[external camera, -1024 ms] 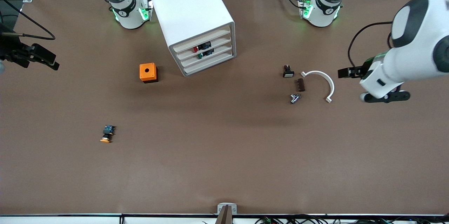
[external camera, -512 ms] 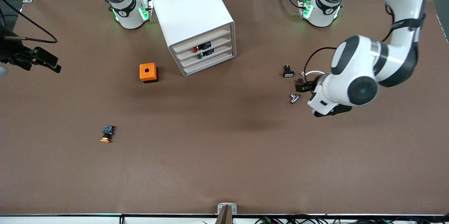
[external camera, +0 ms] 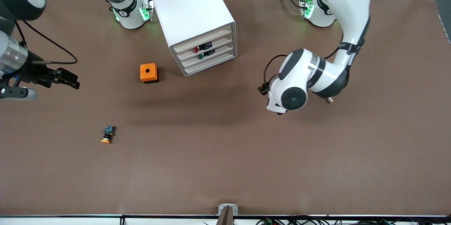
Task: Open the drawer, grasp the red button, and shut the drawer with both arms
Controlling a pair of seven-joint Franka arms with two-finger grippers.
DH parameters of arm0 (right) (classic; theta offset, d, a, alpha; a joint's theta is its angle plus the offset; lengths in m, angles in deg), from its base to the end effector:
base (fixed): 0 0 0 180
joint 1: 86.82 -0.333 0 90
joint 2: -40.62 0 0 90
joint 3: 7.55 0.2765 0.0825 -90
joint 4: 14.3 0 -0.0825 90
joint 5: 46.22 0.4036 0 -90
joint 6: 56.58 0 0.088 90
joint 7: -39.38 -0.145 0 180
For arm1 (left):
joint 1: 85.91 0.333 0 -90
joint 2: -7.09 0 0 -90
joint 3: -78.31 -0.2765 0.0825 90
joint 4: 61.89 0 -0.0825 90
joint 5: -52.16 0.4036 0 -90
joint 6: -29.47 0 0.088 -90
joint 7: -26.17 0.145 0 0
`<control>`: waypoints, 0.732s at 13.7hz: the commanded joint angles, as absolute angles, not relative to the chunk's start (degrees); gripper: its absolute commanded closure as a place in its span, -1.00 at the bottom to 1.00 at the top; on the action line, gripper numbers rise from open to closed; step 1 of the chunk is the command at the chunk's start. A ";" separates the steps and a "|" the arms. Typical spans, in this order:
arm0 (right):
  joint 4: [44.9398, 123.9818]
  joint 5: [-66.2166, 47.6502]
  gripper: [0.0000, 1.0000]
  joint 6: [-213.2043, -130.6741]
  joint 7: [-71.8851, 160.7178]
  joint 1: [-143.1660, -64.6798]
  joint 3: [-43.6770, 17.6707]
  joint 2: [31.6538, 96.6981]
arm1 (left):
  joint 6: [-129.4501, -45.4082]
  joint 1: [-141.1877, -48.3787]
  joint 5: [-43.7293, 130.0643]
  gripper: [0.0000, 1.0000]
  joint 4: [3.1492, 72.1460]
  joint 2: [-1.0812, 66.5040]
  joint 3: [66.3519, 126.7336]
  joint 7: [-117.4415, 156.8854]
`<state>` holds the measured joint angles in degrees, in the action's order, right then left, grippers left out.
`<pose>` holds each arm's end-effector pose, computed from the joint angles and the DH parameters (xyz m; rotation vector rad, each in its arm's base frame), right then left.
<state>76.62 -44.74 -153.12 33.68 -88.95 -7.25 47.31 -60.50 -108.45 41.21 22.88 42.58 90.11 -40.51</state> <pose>0.6097 0.0292 0.4798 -3.1152 0.0939 0.0319 0.5055 -0.3669 0.2212 -2.6918 -0.8640 0.8290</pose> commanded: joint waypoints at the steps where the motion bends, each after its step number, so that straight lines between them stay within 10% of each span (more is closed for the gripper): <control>1: 74.82 -44.11 -1.00 -155.01 32.88 -90.07 -7.29 51.16 | -59.83 -110.25 35.84 -1.00 18.89 46.81 89.82 -52.35; 10: 73.33 -43.15 -1.00 -157.04 27.81 -92.01 -7.20 59.43 | -60.18 -114.47 18.53 -0.98 19.06 52.87 89.56 -85.69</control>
<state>75.09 -44.42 -157.43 31.48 -91.35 -7.17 57.96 -60.59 -114.34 22.73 20.51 50.85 90.05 -81.09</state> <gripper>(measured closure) 0.000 0.004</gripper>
